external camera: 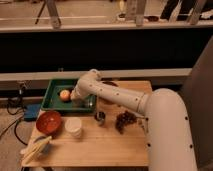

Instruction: Wipe tray with eraser

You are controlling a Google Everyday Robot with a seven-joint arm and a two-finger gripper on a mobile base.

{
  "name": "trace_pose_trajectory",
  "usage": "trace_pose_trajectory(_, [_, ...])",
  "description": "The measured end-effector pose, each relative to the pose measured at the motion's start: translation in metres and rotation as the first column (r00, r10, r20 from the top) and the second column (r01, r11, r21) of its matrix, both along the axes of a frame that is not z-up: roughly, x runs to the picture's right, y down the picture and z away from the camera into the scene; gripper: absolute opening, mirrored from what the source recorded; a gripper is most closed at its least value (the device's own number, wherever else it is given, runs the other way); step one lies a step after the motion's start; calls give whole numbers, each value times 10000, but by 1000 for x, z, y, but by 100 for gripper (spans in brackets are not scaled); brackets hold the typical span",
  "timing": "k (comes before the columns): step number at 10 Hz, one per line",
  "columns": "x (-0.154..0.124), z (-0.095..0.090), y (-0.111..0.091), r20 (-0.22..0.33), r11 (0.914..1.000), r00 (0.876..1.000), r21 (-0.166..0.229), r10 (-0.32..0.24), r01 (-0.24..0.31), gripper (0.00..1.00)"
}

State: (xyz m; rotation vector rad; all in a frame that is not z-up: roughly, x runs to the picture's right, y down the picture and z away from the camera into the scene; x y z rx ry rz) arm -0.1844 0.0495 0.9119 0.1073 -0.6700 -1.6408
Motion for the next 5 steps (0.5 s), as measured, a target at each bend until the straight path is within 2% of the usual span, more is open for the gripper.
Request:
trace_pose_trajectory(2, [-4,3,-9,189,10000,9998,62,-39,38,2])
trace_pose_trajectory(3, [-9,6,-15,308,10000,9995,21,-68,67,2])
trace_pose_trajectory(5, [-10,16,-24,203,9998,9998,-198,9,-5,2])
